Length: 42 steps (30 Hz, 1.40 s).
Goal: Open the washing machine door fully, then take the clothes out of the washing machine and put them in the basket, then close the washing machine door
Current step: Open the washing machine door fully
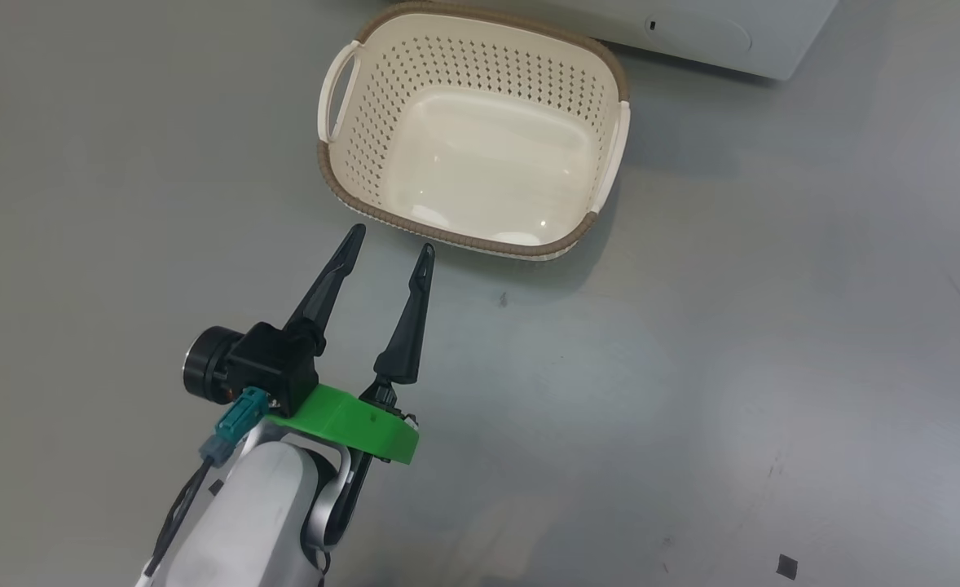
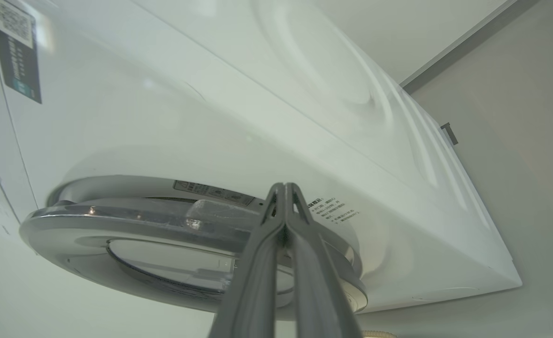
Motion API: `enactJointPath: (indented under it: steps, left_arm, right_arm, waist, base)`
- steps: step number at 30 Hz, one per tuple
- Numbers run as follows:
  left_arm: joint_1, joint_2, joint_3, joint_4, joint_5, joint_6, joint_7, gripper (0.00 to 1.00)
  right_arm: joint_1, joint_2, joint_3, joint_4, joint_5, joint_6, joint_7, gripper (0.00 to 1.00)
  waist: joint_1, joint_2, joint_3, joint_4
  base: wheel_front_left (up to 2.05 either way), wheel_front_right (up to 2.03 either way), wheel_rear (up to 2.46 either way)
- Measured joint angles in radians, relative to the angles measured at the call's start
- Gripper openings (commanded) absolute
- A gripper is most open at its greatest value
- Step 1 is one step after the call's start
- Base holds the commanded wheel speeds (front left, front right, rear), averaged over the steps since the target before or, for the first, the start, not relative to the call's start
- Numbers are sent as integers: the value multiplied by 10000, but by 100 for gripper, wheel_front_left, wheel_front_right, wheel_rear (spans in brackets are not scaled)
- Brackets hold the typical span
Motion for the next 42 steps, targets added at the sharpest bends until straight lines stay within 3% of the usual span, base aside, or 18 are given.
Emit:
enactJointPath:
  steps: [15,22,42]
  left_arm:
    - [-324,-33,-249,-38,-447,27,0,100]
    - [-360,-48,-247,4,-487,61,0,100]
    - [-587,-75,-251,-234,-604,100,0,100]
  right_arm:
    - [-1844,163,-92,1553,713,-203,1593,0]
    - [-2574,-125,-48,2025,499,-274,1730,0]
    - [-3882,109,-608,3666,817,-278,2224,0]
  waist:
    - [-1,0,666,828]
    - [-1,0,864,1047]
    - [-1,0,1311,1270]
  base:
    - [0,0,0]
    - [0,0,0]
    - [0,0,0]
